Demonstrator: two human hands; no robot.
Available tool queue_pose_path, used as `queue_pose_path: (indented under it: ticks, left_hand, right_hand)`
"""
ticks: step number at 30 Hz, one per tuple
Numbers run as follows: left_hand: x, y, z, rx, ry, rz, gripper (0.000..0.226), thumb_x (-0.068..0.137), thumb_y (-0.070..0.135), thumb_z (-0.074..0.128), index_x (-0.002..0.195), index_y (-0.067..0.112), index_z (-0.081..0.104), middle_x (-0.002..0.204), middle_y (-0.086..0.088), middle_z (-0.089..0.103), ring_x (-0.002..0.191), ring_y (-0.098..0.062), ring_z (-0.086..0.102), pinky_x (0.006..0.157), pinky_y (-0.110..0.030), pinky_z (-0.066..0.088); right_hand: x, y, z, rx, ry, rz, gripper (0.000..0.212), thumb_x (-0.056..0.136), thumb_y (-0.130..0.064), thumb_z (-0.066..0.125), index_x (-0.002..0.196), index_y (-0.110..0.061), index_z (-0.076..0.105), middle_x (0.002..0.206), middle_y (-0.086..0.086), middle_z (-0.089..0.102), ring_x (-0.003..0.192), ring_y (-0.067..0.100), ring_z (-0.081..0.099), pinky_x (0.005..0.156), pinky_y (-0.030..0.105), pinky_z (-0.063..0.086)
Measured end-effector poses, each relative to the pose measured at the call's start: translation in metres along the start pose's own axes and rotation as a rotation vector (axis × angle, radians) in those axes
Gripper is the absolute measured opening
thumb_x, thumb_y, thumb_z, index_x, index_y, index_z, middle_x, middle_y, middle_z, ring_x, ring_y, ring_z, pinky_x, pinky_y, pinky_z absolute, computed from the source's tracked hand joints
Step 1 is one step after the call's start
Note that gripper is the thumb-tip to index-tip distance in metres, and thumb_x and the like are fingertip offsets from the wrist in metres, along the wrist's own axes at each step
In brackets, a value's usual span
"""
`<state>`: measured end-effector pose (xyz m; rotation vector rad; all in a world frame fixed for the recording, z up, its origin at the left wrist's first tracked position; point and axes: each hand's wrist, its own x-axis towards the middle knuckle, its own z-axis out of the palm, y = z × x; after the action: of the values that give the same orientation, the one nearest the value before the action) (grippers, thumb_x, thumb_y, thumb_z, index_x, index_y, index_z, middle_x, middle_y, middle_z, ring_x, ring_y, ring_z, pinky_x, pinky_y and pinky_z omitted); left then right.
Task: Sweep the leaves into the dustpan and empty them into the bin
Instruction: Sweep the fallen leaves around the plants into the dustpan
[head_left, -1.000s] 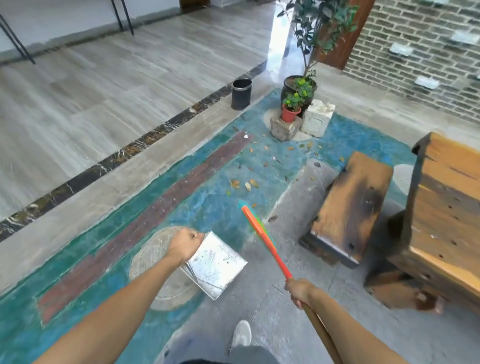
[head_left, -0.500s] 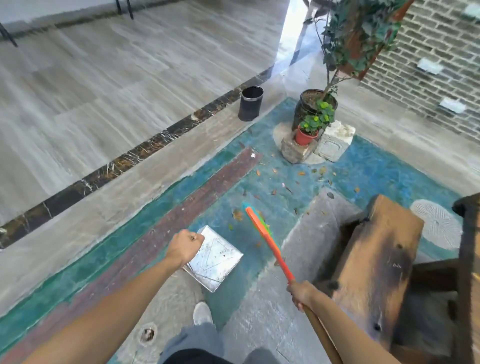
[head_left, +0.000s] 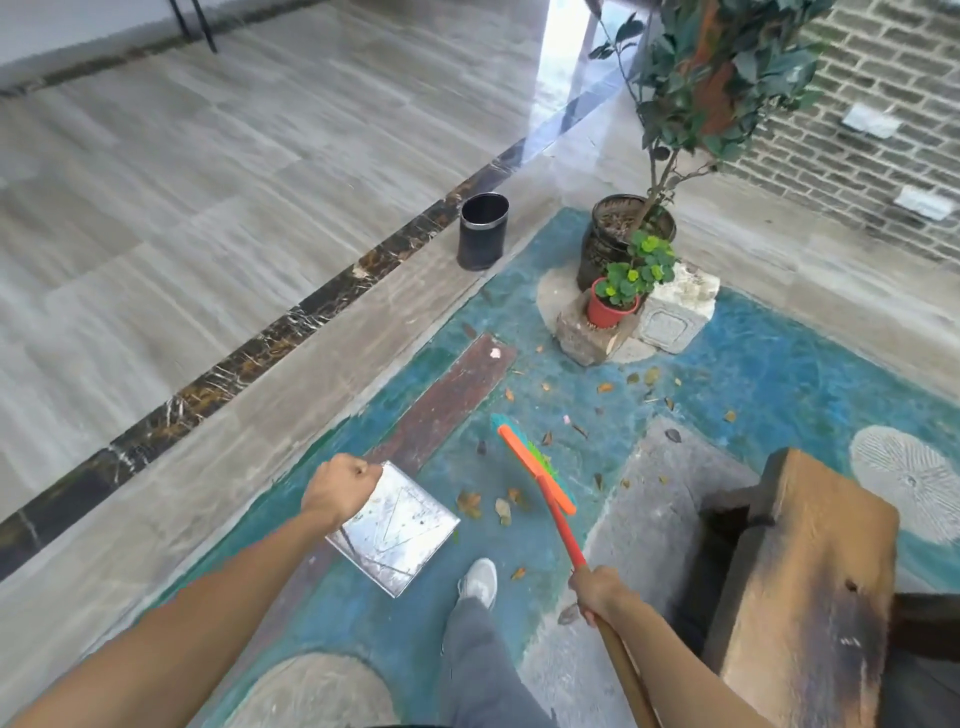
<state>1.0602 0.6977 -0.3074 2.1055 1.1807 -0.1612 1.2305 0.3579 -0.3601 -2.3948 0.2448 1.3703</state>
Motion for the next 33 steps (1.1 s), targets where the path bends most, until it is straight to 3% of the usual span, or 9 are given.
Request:
queue_pose_path:
  ticks: [8, 13, 17, 22, 28, 33]
  left_hand:
    - [0.126, 0.060, -0.037, -0.083, 0.061, -0.071, 0.038, 0.083, 0.025, 0.054, 0.054, 0.019, 0.030, 0.053, -0.003, 0.028, 0.053, -0.019, 0.025, 0.053, -0.030, 0.022]
    - [0.193, 0.092, -0.048, -0.116, 0.063, -0.079, 0.037, 0.081, 0.024, 0.051, 0.052, 0.017, 0.028, 0.052, -0.001, 0.024, 0.053, -0.020, 0.023, 0.052, -0.030, 0.022]
    - [0.261, 0.110, -0.063, -0.088, 0.028, -0.052, 0.034, 0.075, 0.035, 0.046, 0.052, 0.016, 0.029, 0.052, 0.000, 0.024, 0.052, -0.020, 0.027, 0.052, -0.031, 0.026]
    - [0.331, 0.129, -0.083, -0.135, -0.016, -0.019, 0.040, 0.080, 0.027, 0.053, 0.052, 0.018, 0.027, 0.048, 0.005, 0.021, 0.050, -0.017, 0.024, 0.049, -0.030, 0.022]
    - [0.413, 0.162, -0.114, -0.134, -0.062, -0.062, 0.040, 0.076, 0.035, 0.052, 0.049, 0.017, 0.028, 0.045, 0.006, 0.024, 0.050, -0.019, 0.025, 0.051, -0.030, 0.024]
    - [0.480, 0.194, -0.115, -0.071, -0.072, -0.010, 0.035, 0.084, 0.026, 0.054, 0.056, 0.020, 0.034, 0.055, 0.001, 0.024, 0.055, -0.017, 0.025, 0.054, -0.029, 0.025]
  right_hand:
    - [0.069, -0.150, -0.080, -0.084, 0.007, 0.016, 0.023, 0.095, -0.018, 0.045, 0.088, 0.002, 0.055, 0.030, 0.004, 0.046, 0.030, 0.019, 0.045, 0.037, 0.017, 0.034]
    - [0.103, -0.233, -0.106, 0.030, 0.039, -0.030, 0.032, 0.099, -0.021, 0.044, 0.073, -0.003, 0.047, 0.037, 0.005, 0.041, 0.021, 0.015, 0.036, 0.034, 0.015, 0.029]
    - [0.134, -0.298, -0.114, 0.015, 0.041, -0.047, 0.031, 0.094, -0.018, 0.049, 0.067, -0.002, 0.049, 0.030, 0.003, 0.044, 0.027, 0.015, 0.042, 0.041, 0.023, 0.036]
    - [0.158, -0.368, -0.114, 0.080, 0.038, -0.030, 0.026, 0.094, -0.022, 0.045, 0.095, 0.003, 0.055, 0.050, 0.011, 0.053, 0.037, 0.021, 0.047, 0.046, 0.030, 0.041]
    - [0.181, -0.437, -0.125, 0.153, 0.056, -0.014, 0.031, 0.095, -0.031, 0.043, 0.081, -0.004, 0.051, 0.057, 0.012, 0.055, 0.038, 0.021, 0.047, 0.050, 0.031, 0.042]
    - [0.218, -0.493, -0.148, 0.230, 0.066, -0.013, 0.027, 0.096, -0.030, 0.044, 0.084, -0.007, 0.047, 0.056, 0.009, 0.052, 0.033, 0.017, 0.044, 0.039, 0.024, 0.038]
